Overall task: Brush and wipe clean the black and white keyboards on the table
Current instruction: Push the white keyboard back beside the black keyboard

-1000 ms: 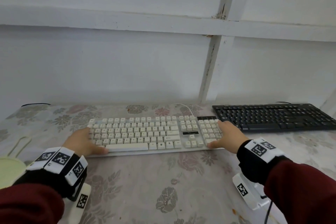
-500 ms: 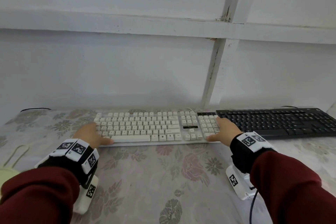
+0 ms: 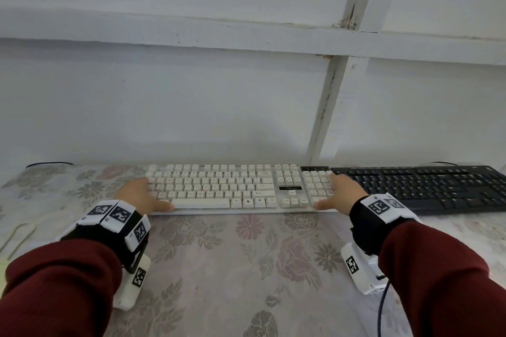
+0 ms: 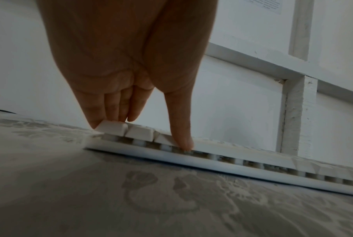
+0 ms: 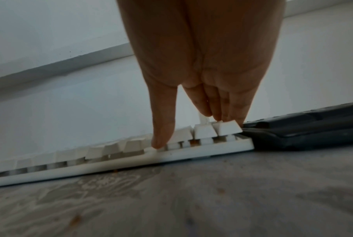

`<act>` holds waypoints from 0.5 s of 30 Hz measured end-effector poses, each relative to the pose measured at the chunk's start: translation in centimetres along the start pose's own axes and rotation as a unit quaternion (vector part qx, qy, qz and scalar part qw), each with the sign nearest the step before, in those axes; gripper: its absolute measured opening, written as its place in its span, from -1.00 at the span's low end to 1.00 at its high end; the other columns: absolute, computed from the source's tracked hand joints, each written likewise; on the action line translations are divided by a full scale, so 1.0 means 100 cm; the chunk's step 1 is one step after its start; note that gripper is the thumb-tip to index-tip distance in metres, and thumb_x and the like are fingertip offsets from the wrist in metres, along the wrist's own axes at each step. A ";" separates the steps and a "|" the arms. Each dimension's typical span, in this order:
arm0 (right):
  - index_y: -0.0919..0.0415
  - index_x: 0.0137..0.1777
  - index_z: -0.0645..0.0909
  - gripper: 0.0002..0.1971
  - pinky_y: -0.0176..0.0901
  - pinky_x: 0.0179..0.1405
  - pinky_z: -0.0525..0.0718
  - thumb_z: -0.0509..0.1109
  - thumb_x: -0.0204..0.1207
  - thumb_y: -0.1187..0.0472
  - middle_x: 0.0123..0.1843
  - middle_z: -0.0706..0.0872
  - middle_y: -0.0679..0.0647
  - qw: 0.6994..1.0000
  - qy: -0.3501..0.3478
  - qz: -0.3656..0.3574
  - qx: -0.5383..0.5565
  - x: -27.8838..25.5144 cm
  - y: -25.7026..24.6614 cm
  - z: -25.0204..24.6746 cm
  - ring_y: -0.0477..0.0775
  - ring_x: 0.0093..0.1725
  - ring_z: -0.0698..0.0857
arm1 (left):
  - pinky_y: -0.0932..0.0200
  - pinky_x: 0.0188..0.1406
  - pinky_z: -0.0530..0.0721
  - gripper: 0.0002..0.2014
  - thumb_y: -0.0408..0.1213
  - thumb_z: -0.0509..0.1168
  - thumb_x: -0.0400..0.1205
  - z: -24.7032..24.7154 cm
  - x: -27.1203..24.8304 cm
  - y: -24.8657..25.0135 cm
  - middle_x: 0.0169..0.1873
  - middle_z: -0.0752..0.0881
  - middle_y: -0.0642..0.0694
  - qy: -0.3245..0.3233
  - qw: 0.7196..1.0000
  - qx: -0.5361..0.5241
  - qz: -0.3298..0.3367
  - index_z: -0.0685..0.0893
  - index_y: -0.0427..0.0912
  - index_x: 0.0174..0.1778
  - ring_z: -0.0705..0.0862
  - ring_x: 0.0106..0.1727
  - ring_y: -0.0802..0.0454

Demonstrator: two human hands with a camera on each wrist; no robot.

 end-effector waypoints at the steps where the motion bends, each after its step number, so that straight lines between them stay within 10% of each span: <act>1: 0.29 0.44 0.37 -0.24 -0.15 0.19 0.50 0.59 0.33 -0.02 0.35 0.51 0.20 1.000 -0.001 0.001 -0.001 0.001 0.001 0.000 0.16 0.30 0.55 | 0.06 0.47 0.33 -0.06 0.02 0.52 0.40 0.000 0.000 0.000 0.55 0.35 -0.20 0.001 1.000 0.002 0.000 0.22 -0.30 0.57 0.37 0.52 -0.15; 15: 0.27 0.32 0.48 -0.49 -0.18 0.00 0.46 0.49 0.44 0.06 0.31 0.55 0.20 0.998 0.014 -0.057 0.012 -0.043 -0.007 -0.011 0.11 0.14 0.56 | -0.02 0.32 0.46 -0.32 -0.14 0.47 0.49 -0.016 -0.052 0.000 0.41 0.52 -0.23 0.039 0.995 -0.080 0.033 0.39 -0.27 0.49 0.51 0.39 -0.19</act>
Point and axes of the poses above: each hand's wrist, its own x-axis towards the middle knuckle, its own z-axis out of the palm, y = z × x, the point moved 9 cm from there along x, towards the middle knuckle
